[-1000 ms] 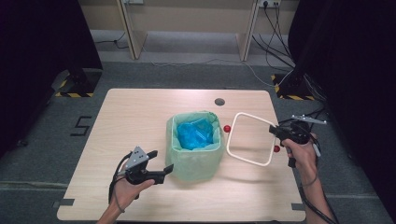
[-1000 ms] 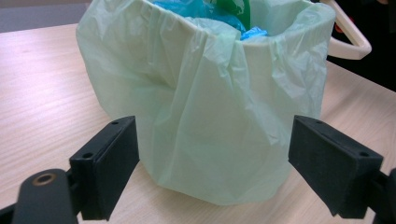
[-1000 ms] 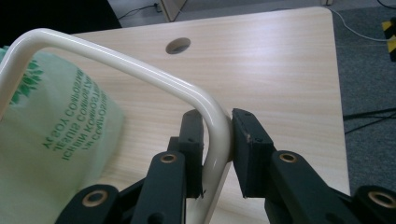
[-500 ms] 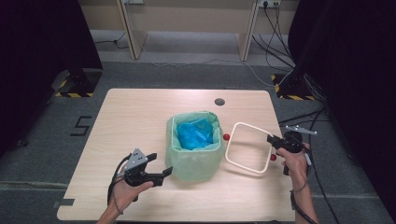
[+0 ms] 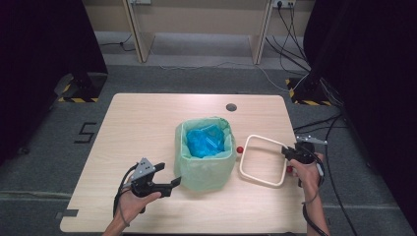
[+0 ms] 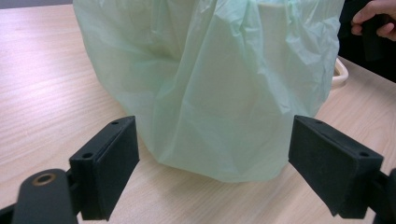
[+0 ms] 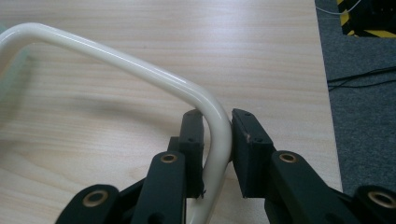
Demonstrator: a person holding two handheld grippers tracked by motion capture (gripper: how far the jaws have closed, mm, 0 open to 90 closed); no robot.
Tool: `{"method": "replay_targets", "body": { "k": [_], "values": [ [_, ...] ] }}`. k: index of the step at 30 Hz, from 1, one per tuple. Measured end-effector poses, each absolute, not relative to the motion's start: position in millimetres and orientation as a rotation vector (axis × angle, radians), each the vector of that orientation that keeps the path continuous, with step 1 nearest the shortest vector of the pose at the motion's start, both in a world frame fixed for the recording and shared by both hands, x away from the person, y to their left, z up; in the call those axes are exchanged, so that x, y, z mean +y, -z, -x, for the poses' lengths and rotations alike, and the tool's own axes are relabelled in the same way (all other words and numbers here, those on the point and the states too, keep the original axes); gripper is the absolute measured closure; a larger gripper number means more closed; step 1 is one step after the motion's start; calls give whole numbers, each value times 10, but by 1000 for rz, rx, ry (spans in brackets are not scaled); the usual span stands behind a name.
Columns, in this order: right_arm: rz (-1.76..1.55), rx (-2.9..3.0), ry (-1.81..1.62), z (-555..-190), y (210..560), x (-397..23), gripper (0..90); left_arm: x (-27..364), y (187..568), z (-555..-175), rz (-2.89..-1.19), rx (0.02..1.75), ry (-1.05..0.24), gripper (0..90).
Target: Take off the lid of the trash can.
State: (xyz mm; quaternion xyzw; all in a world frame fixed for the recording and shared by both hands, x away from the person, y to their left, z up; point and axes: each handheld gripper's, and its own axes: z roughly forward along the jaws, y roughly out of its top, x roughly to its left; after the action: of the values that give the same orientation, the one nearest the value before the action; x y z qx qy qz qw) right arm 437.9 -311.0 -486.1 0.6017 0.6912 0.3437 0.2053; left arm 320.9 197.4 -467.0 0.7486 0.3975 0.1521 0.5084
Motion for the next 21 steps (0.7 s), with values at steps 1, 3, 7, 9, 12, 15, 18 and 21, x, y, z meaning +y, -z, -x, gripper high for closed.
{"method": "replay_targets", "body": {
  "k": [1,3,7,9,12,15,18,21],
  "values": [
    [-1673,1930,-947,-4382,4873,-3108,748,1980,4679,-3206,-1803,961,-366,154],
    [-1672,1937,-928,-4389,4902,-3099,749,1994,4701,-3200,-1803,964,-362,154],
    [-1665,1955,-878,-4402,4958,-3073,748,2031,4784,-3209,-1815,988,-365,154],
    [-1656,1961,-860,-4406,4972,-3045,747,2047,4800,-3203,-1811,988,-356,154],
    [-1626,1973,-821,-4409,4980,-3006,745,2072,4811,-3195,-1807,989,-358,154],
    [-1629,1975,-801,-4412,5012,-2982,726,2078,4830,-3198,-1806,995,-353,154],
    [-1665,1958,-819,-4405,5010,-2987,643,2067,4865,-3191,-1818,994,-342,154],
    [-1682,1902,-801,-4363,4958,-2985,507,2056,4900,-3188,-1820,1003,-322,154]
  ]
}}
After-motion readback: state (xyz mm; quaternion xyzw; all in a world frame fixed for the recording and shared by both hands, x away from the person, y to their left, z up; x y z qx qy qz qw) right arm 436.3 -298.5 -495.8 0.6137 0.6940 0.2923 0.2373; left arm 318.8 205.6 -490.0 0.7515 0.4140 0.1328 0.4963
